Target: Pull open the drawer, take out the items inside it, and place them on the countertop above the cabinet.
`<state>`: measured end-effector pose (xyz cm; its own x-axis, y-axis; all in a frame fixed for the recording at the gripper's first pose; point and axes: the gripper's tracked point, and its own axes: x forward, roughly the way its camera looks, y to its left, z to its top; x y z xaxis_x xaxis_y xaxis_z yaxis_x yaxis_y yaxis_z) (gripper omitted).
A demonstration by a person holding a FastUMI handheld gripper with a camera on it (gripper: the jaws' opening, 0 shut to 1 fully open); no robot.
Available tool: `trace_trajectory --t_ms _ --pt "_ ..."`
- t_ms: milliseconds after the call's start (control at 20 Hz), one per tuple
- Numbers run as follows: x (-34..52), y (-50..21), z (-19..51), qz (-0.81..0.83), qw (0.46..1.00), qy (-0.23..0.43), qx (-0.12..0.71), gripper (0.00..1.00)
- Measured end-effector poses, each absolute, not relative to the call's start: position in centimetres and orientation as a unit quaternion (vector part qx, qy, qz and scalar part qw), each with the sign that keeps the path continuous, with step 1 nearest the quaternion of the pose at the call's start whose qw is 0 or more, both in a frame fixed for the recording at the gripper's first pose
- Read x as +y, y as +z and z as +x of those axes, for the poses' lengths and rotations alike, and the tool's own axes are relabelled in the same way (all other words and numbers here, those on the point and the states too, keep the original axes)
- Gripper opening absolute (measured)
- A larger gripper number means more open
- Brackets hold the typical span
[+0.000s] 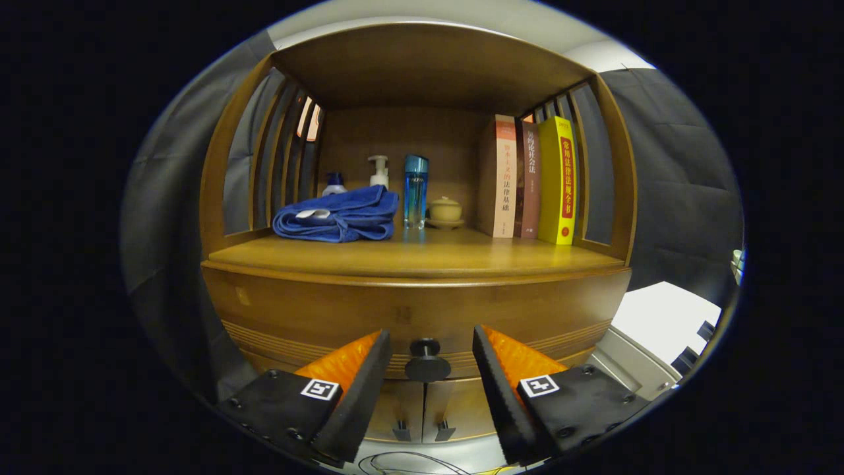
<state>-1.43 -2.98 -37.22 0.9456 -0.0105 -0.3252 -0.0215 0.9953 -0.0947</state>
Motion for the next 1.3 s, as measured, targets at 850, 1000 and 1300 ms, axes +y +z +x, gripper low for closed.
trace_trajectory --t_ms 850,1000,1300 --pt "-3.3 -41.2 -0.9 -0.038 0.974 -0.003 0.225 0.54" --pt "-3.2 -41.1 -1.1 -0.05 0.972 0.004 0.231 0.49" --pt "-3.3 -40.6 -2.6 -0.051 0.971 0.003 0.232 0.44"
